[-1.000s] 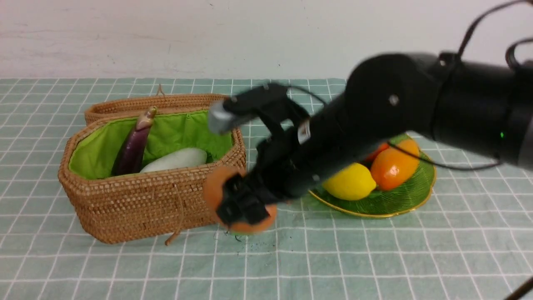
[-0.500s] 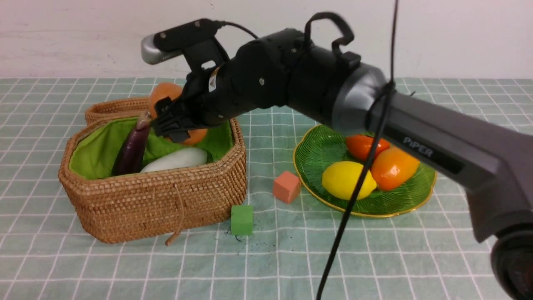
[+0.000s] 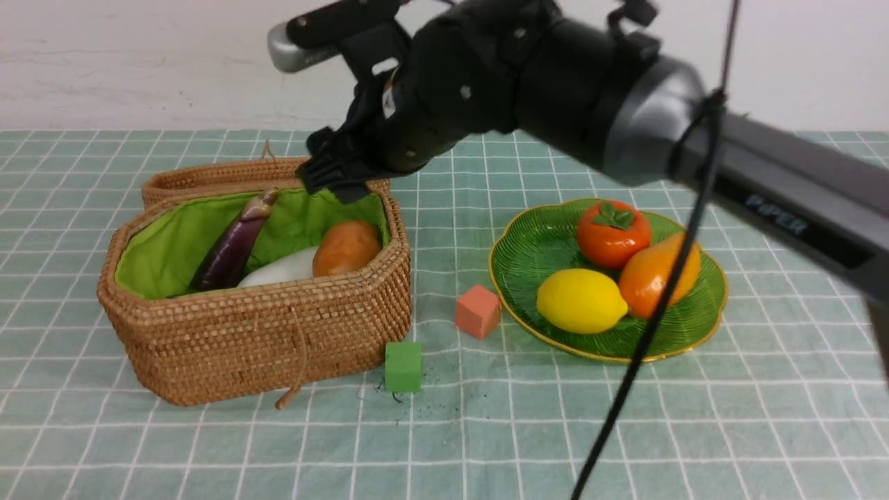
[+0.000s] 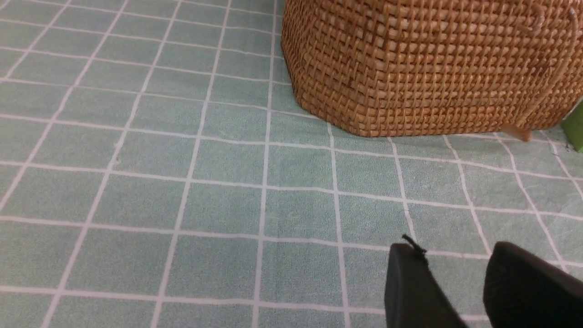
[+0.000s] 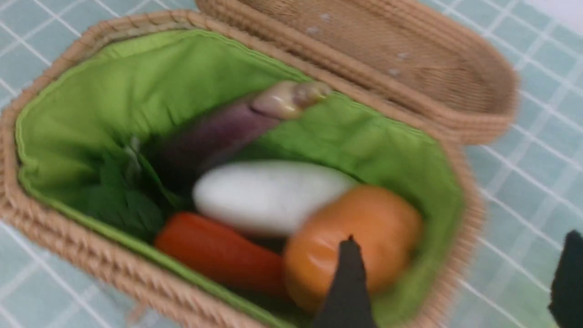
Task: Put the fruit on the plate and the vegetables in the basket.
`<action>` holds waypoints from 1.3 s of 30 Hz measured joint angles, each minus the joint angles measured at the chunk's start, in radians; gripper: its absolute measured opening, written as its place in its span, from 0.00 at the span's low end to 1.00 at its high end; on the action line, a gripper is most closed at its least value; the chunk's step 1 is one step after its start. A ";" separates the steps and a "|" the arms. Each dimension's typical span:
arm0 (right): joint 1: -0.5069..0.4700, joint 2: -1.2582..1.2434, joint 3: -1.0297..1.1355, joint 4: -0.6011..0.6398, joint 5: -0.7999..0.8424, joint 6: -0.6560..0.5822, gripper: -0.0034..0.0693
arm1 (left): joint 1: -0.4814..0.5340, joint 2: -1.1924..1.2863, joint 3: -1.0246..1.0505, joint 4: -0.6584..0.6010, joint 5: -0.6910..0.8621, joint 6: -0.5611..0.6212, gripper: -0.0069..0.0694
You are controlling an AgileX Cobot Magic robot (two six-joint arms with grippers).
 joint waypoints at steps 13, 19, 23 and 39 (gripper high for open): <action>0.000 -0.476 0.065 -0.185 0.405 0.007 0.03 | 0.000 0.000 0.000 0.000 0.000 0.000 0.40; 0.000 -0.655 0.229 -0.154 0.419 0.113 0.03 | 0.000 0.000 0.000 0.000 0.000 0.000 0.40; 0.000 -0.718 0.294 -0.141 0.419 0.157 0.03 | 0.000 0.000 0.000 0.000 0.000 0.000 0.40; -0.002 -0.747 0.318 -0.164 0.419 0.131 0.04 | 0.000 0.000 0.000 0.000 0.000 0.000 0.40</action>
